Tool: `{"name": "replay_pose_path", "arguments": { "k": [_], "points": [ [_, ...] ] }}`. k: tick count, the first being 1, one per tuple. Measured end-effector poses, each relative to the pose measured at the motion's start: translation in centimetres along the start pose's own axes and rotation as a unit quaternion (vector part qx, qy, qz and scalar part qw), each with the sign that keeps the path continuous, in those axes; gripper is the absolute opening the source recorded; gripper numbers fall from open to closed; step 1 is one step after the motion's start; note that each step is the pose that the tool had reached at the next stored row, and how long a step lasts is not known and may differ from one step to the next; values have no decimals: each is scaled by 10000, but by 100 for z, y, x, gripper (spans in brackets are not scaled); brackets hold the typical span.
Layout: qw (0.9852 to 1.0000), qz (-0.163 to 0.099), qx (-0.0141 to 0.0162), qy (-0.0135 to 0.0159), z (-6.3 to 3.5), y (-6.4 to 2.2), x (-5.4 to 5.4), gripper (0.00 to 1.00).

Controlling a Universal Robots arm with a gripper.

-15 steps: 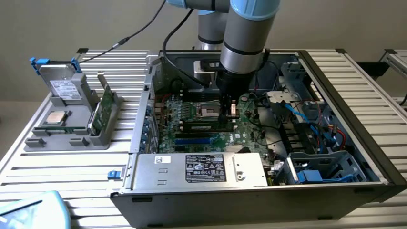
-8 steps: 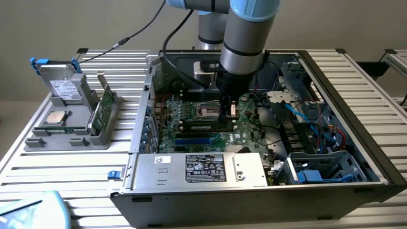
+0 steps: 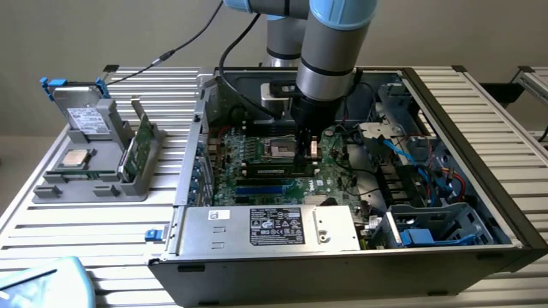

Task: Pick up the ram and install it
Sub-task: 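Press down the ram until it locks into place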

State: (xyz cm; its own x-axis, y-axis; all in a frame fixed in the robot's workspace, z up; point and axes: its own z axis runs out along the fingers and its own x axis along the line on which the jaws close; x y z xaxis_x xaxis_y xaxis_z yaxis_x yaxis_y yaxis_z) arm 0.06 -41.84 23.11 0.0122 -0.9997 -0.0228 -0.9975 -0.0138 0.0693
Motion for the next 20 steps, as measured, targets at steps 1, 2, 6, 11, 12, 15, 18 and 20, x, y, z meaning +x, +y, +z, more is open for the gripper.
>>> {"name": "replay_pose_path", "arguments": {
  "k": [1,2,6,11,12,15,18,20],
  "points": [
    [10000,0,0,0,-7,0,0,11],
    [10000,0,0,-1,-15,1,0,11],
    [10000,0,0,-1,-21,1,-1,11],
    [10000,5,0,0,-22,1,-29,11],
    [10000,6,0,0,-22,1,-36,11],
    [10000,7,0,-1,-21,1,-40,11],
    [10000,8,1,-3,-11,1,-37,11],
    [10000,7,0,-3,4,-1,-36,11]
  ]
}}
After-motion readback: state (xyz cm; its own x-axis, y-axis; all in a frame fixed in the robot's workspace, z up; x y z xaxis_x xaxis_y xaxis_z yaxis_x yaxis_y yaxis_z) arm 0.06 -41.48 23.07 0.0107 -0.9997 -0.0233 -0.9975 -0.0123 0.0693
